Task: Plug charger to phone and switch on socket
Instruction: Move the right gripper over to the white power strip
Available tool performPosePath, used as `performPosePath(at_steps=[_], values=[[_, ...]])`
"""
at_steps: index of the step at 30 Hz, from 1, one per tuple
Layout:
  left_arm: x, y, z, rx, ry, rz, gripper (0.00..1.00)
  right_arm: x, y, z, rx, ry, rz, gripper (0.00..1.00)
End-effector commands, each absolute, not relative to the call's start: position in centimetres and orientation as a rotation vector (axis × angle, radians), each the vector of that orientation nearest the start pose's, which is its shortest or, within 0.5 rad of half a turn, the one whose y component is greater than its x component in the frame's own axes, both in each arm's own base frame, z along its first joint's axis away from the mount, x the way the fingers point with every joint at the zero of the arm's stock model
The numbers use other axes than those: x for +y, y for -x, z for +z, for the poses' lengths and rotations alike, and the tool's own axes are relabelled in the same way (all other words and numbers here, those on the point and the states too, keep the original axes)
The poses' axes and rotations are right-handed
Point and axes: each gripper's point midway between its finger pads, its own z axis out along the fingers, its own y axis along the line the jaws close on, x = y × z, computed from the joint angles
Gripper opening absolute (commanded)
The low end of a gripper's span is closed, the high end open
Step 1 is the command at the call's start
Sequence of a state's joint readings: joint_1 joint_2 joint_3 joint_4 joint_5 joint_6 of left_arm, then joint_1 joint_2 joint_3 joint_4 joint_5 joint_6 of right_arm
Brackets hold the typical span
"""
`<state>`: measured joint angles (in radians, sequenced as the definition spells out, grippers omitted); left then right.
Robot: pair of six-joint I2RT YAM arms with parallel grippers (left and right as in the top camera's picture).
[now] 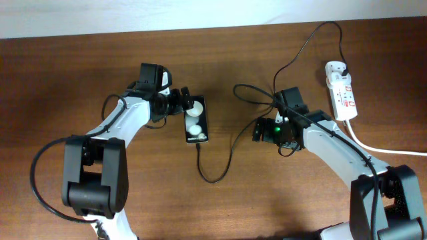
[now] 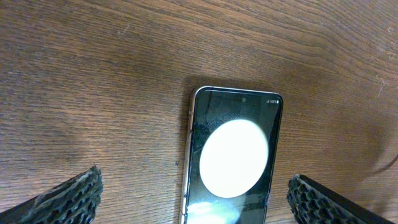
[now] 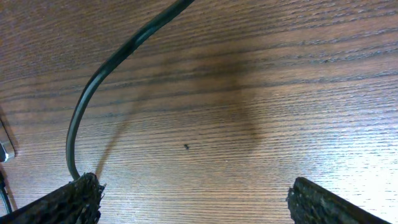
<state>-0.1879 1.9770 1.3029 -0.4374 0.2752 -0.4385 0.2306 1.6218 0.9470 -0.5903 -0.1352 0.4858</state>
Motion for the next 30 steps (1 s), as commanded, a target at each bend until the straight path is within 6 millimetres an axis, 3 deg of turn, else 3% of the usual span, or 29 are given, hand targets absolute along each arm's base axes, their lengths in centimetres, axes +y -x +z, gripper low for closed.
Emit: performPosePath(at_steps=[1, 9, 13, 26, 28, 30], values=[[-13.0, -44.4, 3.6, 2.719, 0.247, -0.539, 0.99, 9.7, -32.4, 4.1, 2.848, -0.324, 0.324, 0.99], [-13.2, -44.3, 3.6, 2.721, 0.242, -0.540, 0.99, 9.8, -32.3, 4.2, 2.849, -0.323, 0.333, 0.99], [-13.2, -44.3, 3.6, 2.721, 0.242, -0.540, 0.99, 12.2, -31.6, 4.7, 2.876, -0.290, 0.543, 0.99], [-13.2, -44.3, 3.6, 2.721, 0.242, -0.540, 0.99, 9.6, -30.5, 3.7, 2.929, -0.337, 0.324, 0.99], [-13.2, -44.3, 3.6, 2.721, 0.242, -0.540, 0.99, 9.1, -30.8, 4.5, 2.895, -0.371, 0.298, 0.99], [-13.2, -44.3, 3.6, 2.721, 0.242, -0.540, 0.99, 8.8, -31.0, 7.1, 2.828, -0.375, 0.293, 0.99]])
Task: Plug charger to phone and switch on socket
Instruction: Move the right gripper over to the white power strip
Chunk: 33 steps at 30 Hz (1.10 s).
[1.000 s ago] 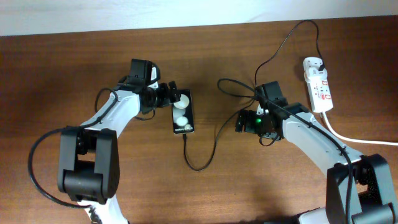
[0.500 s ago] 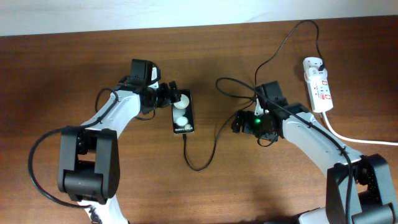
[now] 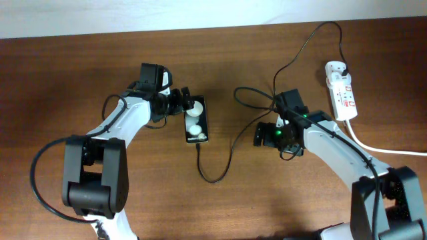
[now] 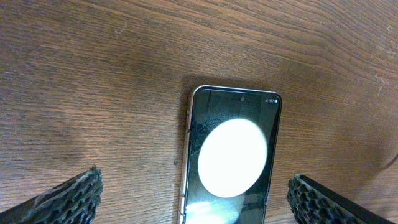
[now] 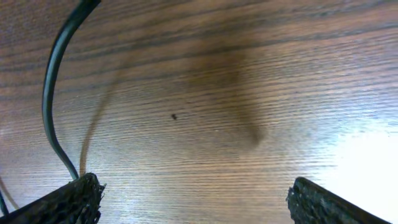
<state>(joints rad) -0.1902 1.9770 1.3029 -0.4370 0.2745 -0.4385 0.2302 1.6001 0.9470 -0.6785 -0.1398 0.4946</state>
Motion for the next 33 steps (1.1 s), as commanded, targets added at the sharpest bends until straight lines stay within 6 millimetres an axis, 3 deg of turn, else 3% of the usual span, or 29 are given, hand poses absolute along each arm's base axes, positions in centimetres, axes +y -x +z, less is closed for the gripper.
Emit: performPosePath(at_steps=[1, 4, 7, 9, 11, 14, 16, 17, 24, 26, 31, 33], values=[[-13.2, -44.3, 3.6, 2.721, 0.242, -0.540, 0.99, 8.7, -31.0, 8.1, 2.810, -0.368, 0.298, 0.99], [-13.2, -44.3, 3.6, 2.721, 0.241, -0.540, 0.99, 7.3, -31.4, 11.9, 2.799, -0.430, 0.286, 0.99], [-13.2, -44.3, 3.6, 2.721, 0.242, -0.540, 0.99, 4.4, -33.5, 18.3, 2.709, -0.472, 0.274, 0.99], [-13.2, -44.3, 3.6, 2.721, 0.242, -0.540, 0.99, 1.8, -34.4, 20.8, 2.637, -0.558, 0.247, 0.99], [-13.2, -44.3, 3.6, 2.721, 0.242, -0.540, 0.99, -0.9, -35.0, 21.5, 2.580, -0.655, 0.230, 0.99], [-13.2, -44.3, 3.6, 2.721, 0.242, -0.540, 0.99, -5.6, -36.0, 20.3, 2.535, -0.814, 0.154, 0.99], [-13.2, -44.3, 3.6, 2.721, 0.242, -0.540, 0.99, -7.2, -36.0, 18.8, 2.556, -0.891, 0.135, 0.99], [-13.2, -44.3, 3.6, 2.721, 0.242, -0.540, 0.99, -9.1, -36.1, 16.0, 2.606, -0.972, 0.088, 0.99], [-13.2, -44.3, 3.6, 2.721, 0.242, -0.540, 0.99, -14.3, -36.9, 9.3, 2.598, -1.269, 0.016, 0.99], [-13.2, -44.3, 3.6, 2.721, 0.242, -0.540, 0.99, -14.5, -38.2, 9.1, 2.556, -1.267, 0.034, 0.99], [-13.2, -44.3, 3.6, 2.721, 0.242, -0.540, 0.99, -14.0, -37.5, 9.1, 2.589, -1.284, 0.066, 0.99], [-13.2, -44.3, 3.6, 2.721, 0.242, -0.540, 0.99, -14.4, -36.7, 11.6, 2.609, -1.330, 0.071, 0.99]])
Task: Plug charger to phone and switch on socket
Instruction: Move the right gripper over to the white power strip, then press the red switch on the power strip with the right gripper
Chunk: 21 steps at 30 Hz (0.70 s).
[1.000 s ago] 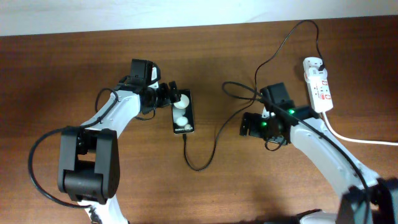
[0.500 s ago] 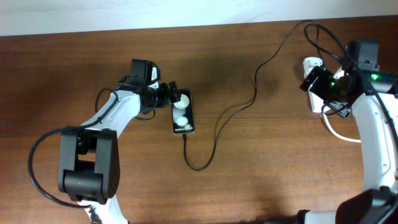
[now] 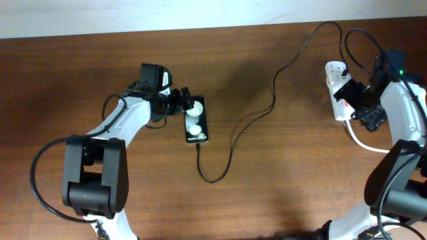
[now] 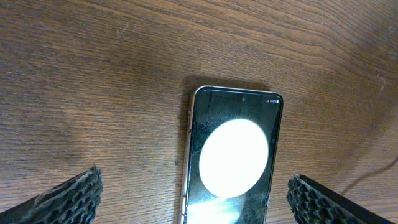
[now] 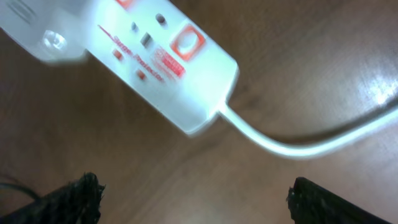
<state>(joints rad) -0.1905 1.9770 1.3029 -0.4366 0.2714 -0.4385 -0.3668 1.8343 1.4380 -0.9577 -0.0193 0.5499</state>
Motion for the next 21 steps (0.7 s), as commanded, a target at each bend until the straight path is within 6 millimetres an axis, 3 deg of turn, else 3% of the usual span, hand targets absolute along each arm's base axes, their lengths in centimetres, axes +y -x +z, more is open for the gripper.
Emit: performPosePath(at_steps=[1, 3, 4, 18, 21], values=[[-13.2, -44.3, 3.6, 2.721, 0.242, -0.540, 0.99, -14.5, -36.4, 13.1, 2.615, -1.340, 0.073, 0.99], [-13.2, -44.3, 3.6, 2.721, 0.242, -0.540, 0.99, -14.5, -36.5, 16.0, 2.603, -1.335, 0.074, 0.99], [-13.2, -44.3, 3.6, 2.721, 0.242, -0.540, 0.99, -14.7, -36.8, 16.3, 2.590, -1.328, 0.077, 0.99], [-13.2, -44.3, 3.6, 2.721, 0.242, -0.540, 0.99, -14.9, -38.0, 15.5, 2.560, -1.305, 0.080, 0.99], [-13.2, -44.3, 3.6, 2.721, 0.242, -0.540, 0.99, -14.0, -39.4, 14.5, 2.576, -1.260, 0.088, 0.99]])
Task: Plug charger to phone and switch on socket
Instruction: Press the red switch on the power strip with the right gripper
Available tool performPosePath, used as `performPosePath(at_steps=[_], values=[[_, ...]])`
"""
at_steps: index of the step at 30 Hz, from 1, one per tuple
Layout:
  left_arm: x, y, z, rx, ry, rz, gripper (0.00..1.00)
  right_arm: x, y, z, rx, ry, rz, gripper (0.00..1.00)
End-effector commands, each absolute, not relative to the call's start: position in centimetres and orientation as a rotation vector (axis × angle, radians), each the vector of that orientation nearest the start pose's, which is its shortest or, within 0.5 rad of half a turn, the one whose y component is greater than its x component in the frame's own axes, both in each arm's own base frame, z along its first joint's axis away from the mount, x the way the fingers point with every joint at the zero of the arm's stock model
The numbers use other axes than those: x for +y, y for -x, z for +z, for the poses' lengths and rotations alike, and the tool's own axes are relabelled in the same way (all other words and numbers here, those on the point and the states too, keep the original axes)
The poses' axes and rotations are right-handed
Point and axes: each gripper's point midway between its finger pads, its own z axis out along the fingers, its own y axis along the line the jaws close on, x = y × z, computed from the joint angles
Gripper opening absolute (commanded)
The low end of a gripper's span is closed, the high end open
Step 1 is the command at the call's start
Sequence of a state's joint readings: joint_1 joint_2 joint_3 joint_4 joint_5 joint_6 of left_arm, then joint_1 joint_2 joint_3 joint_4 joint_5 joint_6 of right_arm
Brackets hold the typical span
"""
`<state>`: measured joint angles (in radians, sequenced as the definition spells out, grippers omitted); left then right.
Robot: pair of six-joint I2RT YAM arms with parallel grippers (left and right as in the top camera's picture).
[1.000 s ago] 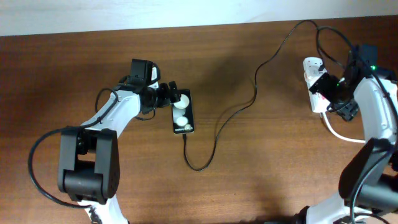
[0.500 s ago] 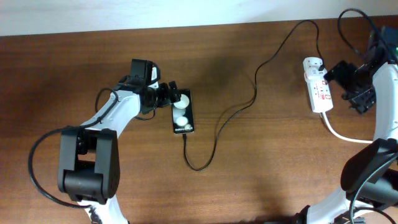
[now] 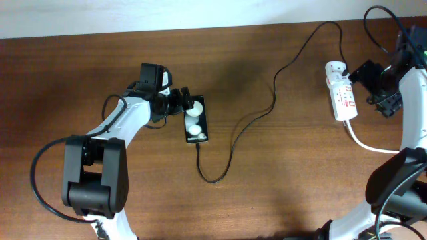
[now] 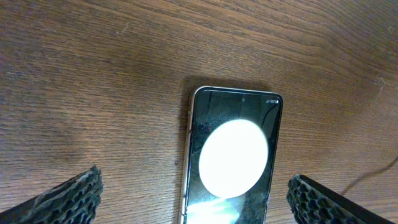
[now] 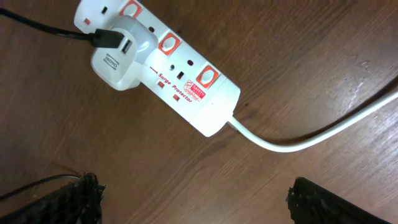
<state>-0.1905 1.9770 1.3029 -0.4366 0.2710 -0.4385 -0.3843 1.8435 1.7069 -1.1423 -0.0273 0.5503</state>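
Observation:
The black phone (image 3: 196, 119) lies flat mid-table, its screen (image 4: 234, 158) reflecting a bright round light. A black cable (image 3: 230, 143) runs from its near end to a white charger plug (image 5: 121, 51) in the white power strip (image 3: 341, 90) at the far right. The left gripper (image 3: 181, 101) is open, fingers (image 4: 68, 196) straddling the phone's far end. The right gripper (image 3: 380, 85) hovers open just right of the strip, which shows red switches (image 5: 208, 76) in its wrist view; nothing lies between its fingers (image 5: 81, 199).
The strip's white mains cord (image 3: 377, 147) runs off to the right edge. The black cable loops across the table between phone and strip. A pale wall edge (image 3: 200, 13) borders the table's far side.
The right gripper has shifted a little further right and up from the power strip, whose whole top with the plug now shows sharply. The left arm and phone have not moved.
The right gripper stood open over the cable near mid-table, right of the phone, at the two oldest moments. Then it was over the power strip at the far right, and now beside it. The left gripper stayed open astride the phone, cable attached throughout.

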Motion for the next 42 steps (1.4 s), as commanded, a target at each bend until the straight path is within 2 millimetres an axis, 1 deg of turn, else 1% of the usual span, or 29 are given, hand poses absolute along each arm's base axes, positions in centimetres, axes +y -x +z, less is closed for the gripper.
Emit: performPosePath(at_steps=[1, 4, 6, 7, 8, 11, 16, 18, 21, 23, 24, 31, 34, 38, 41, 42], values=[[-13.2, -44.3, 3.6, 2.721, 0.242, -0.540, 0.99, -13.6, -40.0, 14.0, 2.582, -1.241, 0.090, 0.99], [-13.2, -44.3, 3.6, 2.721, 0.242, -0.540, 0.99, -12.0, -42.2, 11.6, 2.617, -1.176, 0.099, 0.99], [-13.2, -44.3, 3.6, 2.721, 0.242, -0.540, 0.99, -11.9, -42.8, 10.0, 2.639, -1.171, 0.081, 0.99], [-13.2, -44.3, 3.6, 2.721, 0.242, -0.540, 0.99, -12.4, -42.6, 9.5, 2.639, -1.194, 0.050, 0.99], [-13.2, -44.3, 3.6, 2.721, 0.242, -0.540, 0.99, -12.7, -42.4, 9.5, 2.631, -1.219, 0.024, 0.99], [-13.2, -44.3, 3.6, 2.721, 0.242, -0.540, 0.99, -14.8, -40.8, 9.4, 2.565, -1.390, -0.111, 0.99], [-13.2, -44.3, 3.6, 2.721, 0.242, -0.540, 0.99, -17.9, -40.0, 9.2, 2.496, -1.489, -0.124, 0.99], [-13.2, -44.3, 3.6, 2.721, 0.242, -0.540, 0.99, -18.6, -40.2, 8.3, 2.491, -1.496, -0.161, 0.99], [-13.2, -44.3, 3.6, 2.721, 0.242, -0.540, 0.99, -19.3, -41.0, 5.3, 2.503, -1.504, -0.202, 0.99], [-13.2, -44.3, 3.6, 2.721, 0.242, -0.540, 0.99, -19.4, -41.0, 4.1, 2.517, -1.514, -0.207, 0.99], [-13.2, -44.3, 3.6, 2.721, 0.242, -0.540, 0.99, -19.6, -41.1, 3.8, 2.514, -1.517, -0.208, 0.99], [-13.2, -44.3, 3.6, 2.721, 0.242, -0.540, 0.99, -20.0, -42.1, 4.1, 2.473, -1.498, -0.198, 0.99], [-13.2, -44.3, 3.6, 2.721, 0.242, -0.540, 0.99, -20.8, -42.0, 4.0, 2.453, -1.496, -0.255, 0.99], [-13.2, -44.3, 3.6, 2.721, 0.242, -0.540, 0.99, -21.1, -42.6, 3.1, 2.444, -1.492, -0.258, 0.99], [-13.2, -44.3, 3.6, 2.721, 0.242, -0.540, 0.99, -21.1, -42.8, 1.3, 2.459, -1.499, -0.262, 0.99], [-13.2, -44.3, 3.6, 2.721, 0.242, -0.540, 0.99, -21.1, -42.8, 0.9, 2.462, -1.500, -0.264, 0.99]])
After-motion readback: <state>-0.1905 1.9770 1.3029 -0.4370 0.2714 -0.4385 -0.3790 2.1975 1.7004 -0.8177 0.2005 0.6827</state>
